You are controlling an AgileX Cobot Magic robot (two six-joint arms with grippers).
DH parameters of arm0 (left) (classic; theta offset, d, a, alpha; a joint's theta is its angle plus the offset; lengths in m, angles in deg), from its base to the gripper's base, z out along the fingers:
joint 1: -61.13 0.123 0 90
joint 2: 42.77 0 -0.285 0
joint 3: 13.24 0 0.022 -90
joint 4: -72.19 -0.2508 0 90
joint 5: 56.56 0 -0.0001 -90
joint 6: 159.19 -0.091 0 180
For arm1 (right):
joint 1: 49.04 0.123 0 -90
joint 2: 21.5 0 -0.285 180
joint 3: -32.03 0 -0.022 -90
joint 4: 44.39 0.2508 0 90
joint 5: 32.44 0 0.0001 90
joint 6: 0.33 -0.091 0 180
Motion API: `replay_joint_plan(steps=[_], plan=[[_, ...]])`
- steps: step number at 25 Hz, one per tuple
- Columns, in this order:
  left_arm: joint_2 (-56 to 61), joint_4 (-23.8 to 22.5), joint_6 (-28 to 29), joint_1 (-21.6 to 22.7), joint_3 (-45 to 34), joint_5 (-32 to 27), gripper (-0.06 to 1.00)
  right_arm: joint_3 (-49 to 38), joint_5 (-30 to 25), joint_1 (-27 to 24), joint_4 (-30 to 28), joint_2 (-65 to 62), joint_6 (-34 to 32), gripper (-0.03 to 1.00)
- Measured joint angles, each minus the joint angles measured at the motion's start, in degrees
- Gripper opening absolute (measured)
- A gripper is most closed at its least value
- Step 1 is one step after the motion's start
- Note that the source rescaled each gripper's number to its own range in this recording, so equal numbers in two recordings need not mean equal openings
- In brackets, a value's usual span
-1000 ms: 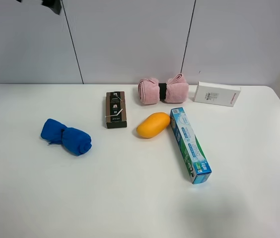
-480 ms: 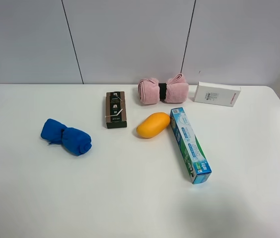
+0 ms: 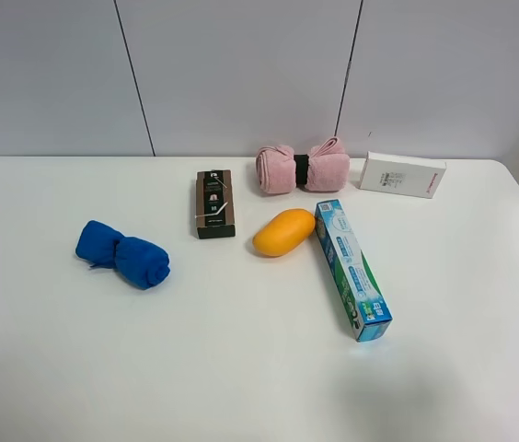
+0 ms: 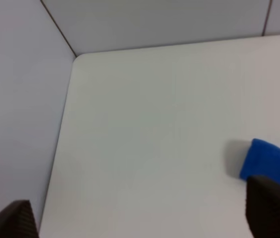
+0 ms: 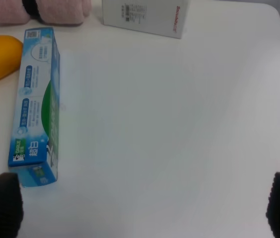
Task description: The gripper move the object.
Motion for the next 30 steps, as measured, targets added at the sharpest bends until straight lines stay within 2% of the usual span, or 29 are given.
replay_joint_plan(steps=[8,17,26,30], plan=[[18.38,7.25,0.21,0.0,-14.91,0.63,0.76,0.0,0.0,0.0,0.0,0.0,0.0,1.0],[35.54,9.02,0.28,0.0,-27.28,2.63,0.76,0.0,0.0,0.0,0.0,0.0,0.0,1.0],[44.11,9.01,0.28,0.0,-33.9,2.92,0.76,0.0,0.0,0.0,0.0,0.0,0.0,1.0],[46.42,9.01,0.28,0.0,-34.55,2.34,0.76,0.0,0.0,0.0,0.0,0.0,0.0,1.0]])
